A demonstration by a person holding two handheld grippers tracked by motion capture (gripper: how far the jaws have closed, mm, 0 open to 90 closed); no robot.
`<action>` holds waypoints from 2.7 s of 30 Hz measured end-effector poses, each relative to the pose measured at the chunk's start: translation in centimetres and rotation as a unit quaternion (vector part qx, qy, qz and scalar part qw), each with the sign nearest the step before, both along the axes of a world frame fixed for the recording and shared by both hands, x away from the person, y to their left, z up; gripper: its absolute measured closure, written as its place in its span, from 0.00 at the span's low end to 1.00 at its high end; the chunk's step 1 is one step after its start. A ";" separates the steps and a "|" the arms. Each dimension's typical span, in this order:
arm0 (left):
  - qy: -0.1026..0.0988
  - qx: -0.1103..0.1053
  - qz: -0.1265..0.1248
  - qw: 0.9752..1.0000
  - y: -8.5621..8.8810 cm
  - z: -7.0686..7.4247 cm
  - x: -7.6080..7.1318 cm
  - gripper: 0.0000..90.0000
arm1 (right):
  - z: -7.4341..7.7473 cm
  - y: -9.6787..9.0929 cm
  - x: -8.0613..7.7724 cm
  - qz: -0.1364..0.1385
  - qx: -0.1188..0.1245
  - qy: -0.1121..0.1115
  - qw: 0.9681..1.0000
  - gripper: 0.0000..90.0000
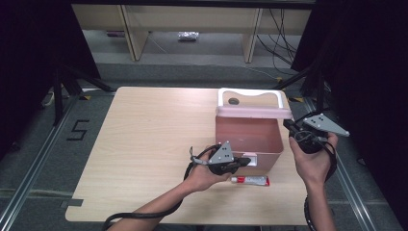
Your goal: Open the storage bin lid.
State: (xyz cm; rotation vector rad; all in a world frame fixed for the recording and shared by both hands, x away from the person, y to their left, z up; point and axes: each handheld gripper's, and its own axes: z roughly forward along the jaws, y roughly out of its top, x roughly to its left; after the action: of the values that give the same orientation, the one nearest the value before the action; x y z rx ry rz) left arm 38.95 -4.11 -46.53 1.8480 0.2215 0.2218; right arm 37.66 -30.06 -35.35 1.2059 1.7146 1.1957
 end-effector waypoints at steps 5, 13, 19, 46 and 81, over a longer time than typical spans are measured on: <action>0.000 0.000 0.000 1.000 0.0 0.0 0.0 1.00 | 0.4 0.2 0.2 0.002 0.000 0.001 1.000 1.00; 0.000 -0.002 -0.001 1.000 0.0 0.0 0.0 1.00 | 0.8 0.6 0.8 0.000 0.006 -0.014 1.000 1.00; 0.002 -0.002 0.000 1.000 0.0 0.0 0.0 1.00 | 1.1 0.8 1.0 -0.007 0.013 -0.016 1.000 1.00; 0.008 -0.006 -0.002 1.000 0.1 -0.1 0.1 1.00 | 1.9 1.5 3.0 -0.035 0.031 -0.044 0.998 1.00; 0.010 -0.006 -0.003 1.000 0.1 -0.1 0.1 1.00 | 2.8 1.9 5.8 -0.058 0.022 -0.062 0.996 1.00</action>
State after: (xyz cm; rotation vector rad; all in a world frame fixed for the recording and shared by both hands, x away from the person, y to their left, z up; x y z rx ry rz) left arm 39.05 -3.97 -46.60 1.8391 0.2297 0.1975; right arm 43.45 -28.13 -32.51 1.2143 1.5149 1.2169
